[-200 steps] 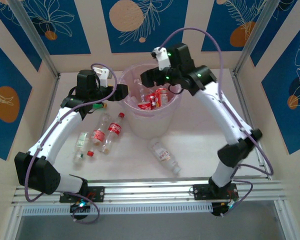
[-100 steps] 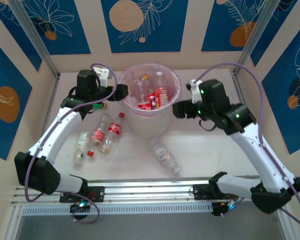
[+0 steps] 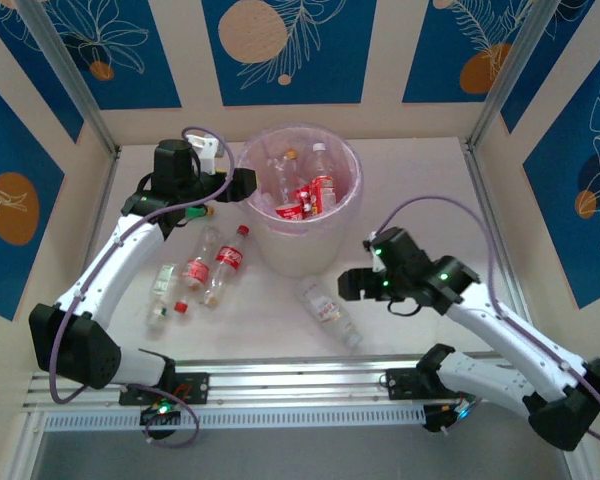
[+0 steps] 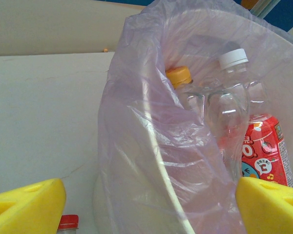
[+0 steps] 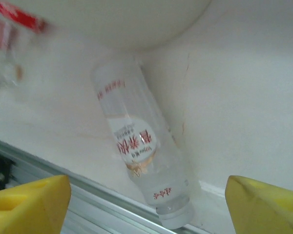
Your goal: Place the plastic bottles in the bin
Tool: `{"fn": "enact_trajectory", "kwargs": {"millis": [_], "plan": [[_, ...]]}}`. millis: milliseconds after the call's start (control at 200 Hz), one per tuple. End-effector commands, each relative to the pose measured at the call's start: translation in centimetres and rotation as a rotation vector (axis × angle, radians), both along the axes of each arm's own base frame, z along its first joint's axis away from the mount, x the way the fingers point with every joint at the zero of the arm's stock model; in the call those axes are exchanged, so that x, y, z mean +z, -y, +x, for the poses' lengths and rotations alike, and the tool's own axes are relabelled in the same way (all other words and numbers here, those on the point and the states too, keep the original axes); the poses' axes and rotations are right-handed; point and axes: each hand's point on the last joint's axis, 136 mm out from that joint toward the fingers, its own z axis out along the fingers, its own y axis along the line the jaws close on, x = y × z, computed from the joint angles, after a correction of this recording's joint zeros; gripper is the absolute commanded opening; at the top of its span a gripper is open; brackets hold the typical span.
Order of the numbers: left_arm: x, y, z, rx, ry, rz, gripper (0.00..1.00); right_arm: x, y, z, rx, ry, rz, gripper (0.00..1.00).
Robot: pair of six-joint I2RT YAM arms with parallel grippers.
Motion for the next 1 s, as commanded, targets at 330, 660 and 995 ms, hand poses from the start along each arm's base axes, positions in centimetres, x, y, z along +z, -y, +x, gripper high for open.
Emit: {"fn": "enact_trajectory", "kwargs": {"millis": [330, 660, 995], "plan": [[-5.5, -0.1, -1.4, -0.021, -0.157, 0.090, 0.89, -8.9, -5.5, -0.3, 0.088, -0.082, -0.097, 0.93], [-5.6, -0.2, -1.4, -0.019, -0.157, 0.097, 0.89, -12.4, -5.5, -0.1, 0.075, -0.104, -0.226, 0.88], [-6.0, -0.2, -1.3, -0.020, -0.167, 0.100, 0.89, -12.2, -3.5, -0.1, -0.005, -0.110, -0.247, 0.72]]}}
